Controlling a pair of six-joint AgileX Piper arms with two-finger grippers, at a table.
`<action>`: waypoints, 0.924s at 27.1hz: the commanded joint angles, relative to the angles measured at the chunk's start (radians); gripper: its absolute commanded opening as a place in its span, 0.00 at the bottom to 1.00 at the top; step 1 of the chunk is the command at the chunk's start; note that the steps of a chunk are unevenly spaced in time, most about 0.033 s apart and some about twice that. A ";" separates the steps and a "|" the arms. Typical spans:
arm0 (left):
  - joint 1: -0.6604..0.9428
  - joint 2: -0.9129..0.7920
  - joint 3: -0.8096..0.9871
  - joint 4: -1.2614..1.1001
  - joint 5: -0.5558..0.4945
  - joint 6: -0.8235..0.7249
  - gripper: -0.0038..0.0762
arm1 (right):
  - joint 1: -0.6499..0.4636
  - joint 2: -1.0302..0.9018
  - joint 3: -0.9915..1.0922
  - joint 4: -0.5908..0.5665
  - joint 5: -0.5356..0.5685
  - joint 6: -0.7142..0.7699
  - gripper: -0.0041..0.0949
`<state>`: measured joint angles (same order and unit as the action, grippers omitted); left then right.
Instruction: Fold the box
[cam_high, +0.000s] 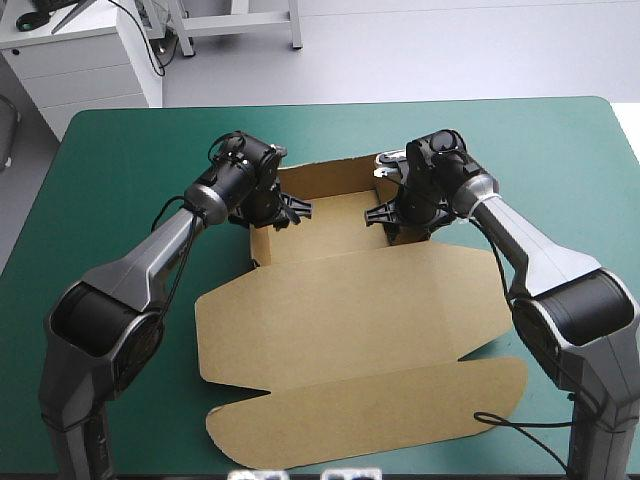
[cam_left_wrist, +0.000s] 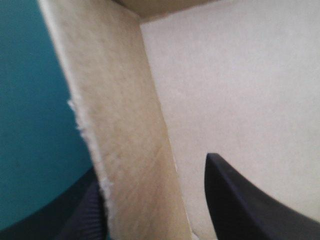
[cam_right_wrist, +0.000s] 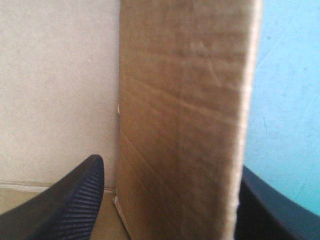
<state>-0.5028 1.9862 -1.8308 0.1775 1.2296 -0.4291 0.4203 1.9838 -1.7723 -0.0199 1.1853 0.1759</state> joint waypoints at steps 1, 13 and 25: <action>-0.006 -0.064 -0.136 0.054 0.057 0.001 0.53 | -0.002 -0.053 -0.078 -0.028 -0.028 0.000 0.67; -0.004 -0.209 -0.305 0.146 0.057 0.154 0.04 | -0.002 -0.097 -0.359 -0.093 0.063 0.007 0.67; -0.004 -0.529 -0.153 0.202 0.059 0.169 0.04 | -0.002 -0.252 -0.266 -0.054 0.063 -0.005 0.67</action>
<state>-0.5028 1.5734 -2.0116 0.3502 1.2487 -0.2642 0.4203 1.8113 -2.0532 -0.0674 1.2507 0.1836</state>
